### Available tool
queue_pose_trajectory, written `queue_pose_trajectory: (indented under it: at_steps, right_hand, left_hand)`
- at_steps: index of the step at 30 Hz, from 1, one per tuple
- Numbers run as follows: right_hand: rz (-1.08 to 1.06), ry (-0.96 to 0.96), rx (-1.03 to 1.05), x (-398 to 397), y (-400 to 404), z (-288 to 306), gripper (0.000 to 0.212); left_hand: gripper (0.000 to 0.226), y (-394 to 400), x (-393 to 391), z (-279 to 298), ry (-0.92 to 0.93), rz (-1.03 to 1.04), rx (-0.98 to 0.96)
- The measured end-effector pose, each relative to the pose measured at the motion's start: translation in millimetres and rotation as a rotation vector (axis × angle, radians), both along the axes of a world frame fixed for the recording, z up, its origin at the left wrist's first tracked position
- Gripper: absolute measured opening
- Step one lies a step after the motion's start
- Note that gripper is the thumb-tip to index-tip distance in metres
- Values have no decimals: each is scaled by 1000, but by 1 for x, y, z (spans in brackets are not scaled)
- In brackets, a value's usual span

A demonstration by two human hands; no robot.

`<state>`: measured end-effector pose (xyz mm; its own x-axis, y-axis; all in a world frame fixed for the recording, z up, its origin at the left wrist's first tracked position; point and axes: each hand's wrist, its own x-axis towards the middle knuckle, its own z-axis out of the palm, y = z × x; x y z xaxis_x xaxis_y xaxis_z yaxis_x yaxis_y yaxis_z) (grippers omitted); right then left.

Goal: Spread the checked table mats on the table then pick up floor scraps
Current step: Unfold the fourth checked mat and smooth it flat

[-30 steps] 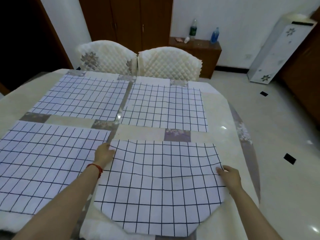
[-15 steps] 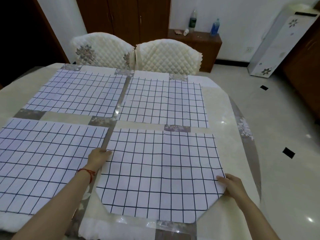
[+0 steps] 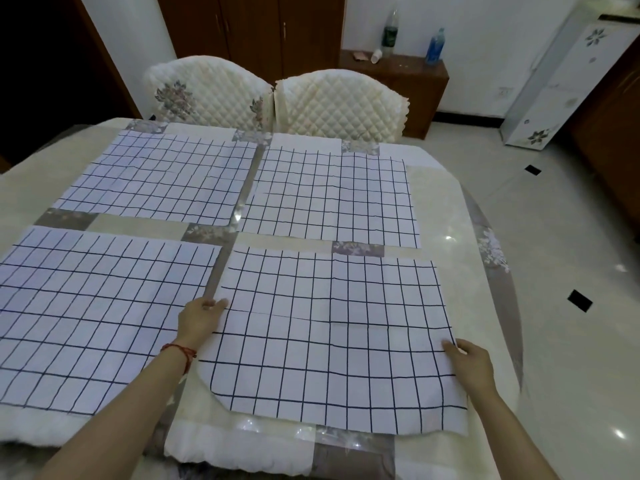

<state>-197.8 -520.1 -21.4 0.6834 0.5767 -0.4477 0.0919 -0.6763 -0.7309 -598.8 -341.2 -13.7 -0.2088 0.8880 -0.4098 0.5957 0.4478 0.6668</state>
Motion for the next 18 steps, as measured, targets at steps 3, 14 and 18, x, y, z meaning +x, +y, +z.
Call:
queue_pose_trajectory:
  at_steps: [3, 14, 18]
  right_hand:
    - [-31, 17, -17, -2, -6, -1, 40]
    - [-115, -57, 8, -15, -12, -7, 26]
    - [-83, -98, -12, -18, -13, 0, 25]
  left_hand:
    - [53, -16, -5, -2, -54, 16, -65]
    - [55, -68, -19, 1, -114, -80, -77]
    - [63, -78, -18, 3, -78, -99, 9]
